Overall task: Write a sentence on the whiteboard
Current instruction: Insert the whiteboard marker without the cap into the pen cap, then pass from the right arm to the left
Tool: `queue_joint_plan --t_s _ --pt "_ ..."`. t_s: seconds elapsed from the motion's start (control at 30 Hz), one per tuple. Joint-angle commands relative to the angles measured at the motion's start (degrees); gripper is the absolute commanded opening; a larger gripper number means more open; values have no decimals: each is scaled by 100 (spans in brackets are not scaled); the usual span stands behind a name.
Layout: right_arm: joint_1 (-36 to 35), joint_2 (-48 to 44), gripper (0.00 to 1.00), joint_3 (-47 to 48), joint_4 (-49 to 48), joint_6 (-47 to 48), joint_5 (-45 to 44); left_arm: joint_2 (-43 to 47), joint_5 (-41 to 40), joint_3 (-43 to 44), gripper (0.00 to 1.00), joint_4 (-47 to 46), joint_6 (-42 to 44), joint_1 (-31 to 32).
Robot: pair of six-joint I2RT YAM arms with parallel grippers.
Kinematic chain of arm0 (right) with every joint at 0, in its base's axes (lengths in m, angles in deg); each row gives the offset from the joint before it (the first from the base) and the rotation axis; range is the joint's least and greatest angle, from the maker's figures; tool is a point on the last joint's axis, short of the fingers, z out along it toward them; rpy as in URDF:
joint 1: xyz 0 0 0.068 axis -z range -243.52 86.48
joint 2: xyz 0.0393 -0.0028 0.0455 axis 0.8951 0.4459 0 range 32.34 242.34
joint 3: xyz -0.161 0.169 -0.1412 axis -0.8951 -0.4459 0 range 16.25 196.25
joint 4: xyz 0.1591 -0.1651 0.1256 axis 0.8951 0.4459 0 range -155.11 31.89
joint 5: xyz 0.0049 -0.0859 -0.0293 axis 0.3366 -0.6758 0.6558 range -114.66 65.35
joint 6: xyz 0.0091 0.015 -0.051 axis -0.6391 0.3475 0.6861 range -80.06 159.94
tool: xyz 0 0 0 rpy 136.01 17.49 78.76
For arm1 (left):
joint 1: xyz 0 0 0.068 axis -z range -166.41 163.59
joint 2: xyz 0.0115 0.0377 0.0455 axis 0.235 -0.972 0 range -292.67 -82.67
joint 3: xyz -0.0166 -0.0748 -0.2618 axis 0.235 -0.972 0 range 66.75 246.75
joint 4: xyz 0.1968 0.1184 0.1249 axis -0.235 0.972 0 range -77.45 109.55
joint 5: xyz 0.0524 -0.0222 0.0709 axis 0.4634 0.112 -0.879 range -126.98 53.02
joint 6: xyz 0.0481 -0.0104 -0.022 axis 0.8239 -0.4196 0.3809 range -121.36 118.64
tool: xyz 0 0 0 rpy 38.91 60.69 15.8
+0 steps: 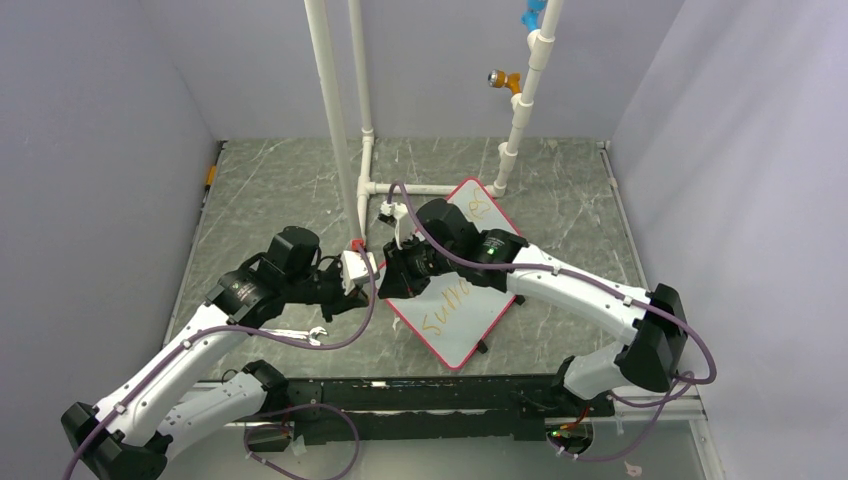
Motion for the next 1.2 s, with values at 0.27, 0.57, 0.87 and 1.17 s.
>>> queue_joint_plan --t_s 0.27,0.57,0.87,1.17 --pt "-385 -310 0 231 223 98 -608 317 406 259 15 -1951 88 101" --pt "-317 -792 0 451 591 214 -1006 384 428 245 38 -1731 157 100" --pt "-268 -1162 0 581 868 340 -1132 383 717 275 47 -1521 312 95" --pt "-265 -1243 0 546 739 351 -932 113 1176 383 48 -1530 247 100"
